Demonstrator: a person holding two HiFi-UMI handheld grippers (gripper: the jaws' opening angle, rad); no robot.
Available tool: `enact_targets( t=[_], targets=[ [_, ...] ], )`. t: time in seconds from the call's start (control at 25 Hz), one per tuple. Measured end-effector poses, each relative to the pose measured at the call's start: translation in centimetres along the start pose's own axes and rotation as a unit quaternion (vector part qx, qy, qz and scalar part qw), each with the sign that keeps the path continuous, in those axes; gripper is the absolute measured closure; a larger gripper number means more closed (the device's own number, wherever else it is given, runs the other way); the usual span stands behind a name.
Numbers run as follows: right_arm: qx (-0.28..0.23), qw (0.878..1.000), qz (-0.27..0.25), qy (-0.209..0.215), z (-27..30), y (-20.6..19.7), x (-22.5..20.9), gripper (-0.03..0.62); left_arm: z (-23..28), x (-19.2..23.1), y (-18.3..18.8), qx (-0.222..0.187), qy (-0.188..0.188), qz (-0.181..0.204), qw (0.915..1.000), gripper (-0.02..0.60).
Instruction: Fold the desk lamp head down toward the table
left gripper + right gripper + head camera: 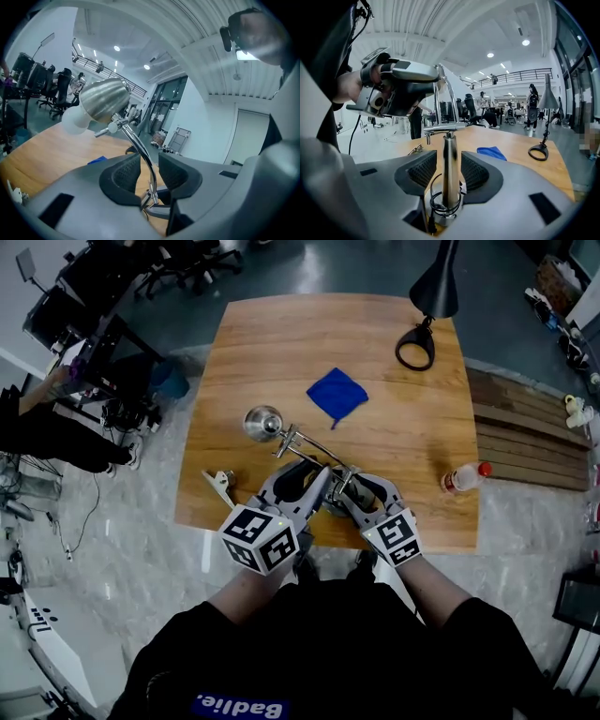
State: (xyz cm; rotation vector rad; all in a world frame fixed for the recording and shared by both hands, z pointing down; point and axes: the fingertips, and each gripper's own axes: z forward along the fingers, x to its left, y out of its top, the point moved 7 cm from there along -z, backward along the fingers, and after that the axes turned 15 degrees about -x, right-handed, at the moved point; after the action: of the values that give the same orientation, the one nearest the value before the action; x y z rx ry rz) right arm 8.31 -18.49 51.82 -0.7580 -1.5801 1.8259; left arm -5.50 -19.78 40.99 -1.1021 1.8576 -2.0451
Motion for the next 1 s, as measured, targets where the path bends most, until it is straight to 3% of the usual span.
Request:
enact_targets(
  t=[0.36, 0.48, 0.68, 0.84, 1.0],
  targets=[
    [0.005, 1.0, -0.028, 0.001, 1.2, -0.4, -0.1, 0.462, 0.7, 0.8, -0.2, -0.008, 0.008, -0.035, 0.9993, 0.471],
    [0.0, 0.999, -0.032, 0.004, 1.3, -0.5, -0.2, 0.479, 0.8, 0.9, -0.2, -0.012, -0.004, -0.049, 0.9987, 0.503],
    [-0.014, 0.999, -0.03, 0.006, 1.2, -0.6, -0.2, 0.482, 0.8, 1.3, -0.4, -0.026, -0.013, -0.107, 0.9938, 0.525],
    [-0.016, 1.0, -0.026, 0.004, 1.1, -0.6, -0.1, 0.482, 0.7, 1.4, -0.5, -0.03, -0.011, -0.126, 0.9915, 0.528],
    [-0.015, 0.999, -0.028, 0.004, 1.2, -0.7, -0.2, 0.483, 0.7, 1.6, -0.6, -0.037, -0.005, -0.172, 0.9844, 0.537]
  ],
)
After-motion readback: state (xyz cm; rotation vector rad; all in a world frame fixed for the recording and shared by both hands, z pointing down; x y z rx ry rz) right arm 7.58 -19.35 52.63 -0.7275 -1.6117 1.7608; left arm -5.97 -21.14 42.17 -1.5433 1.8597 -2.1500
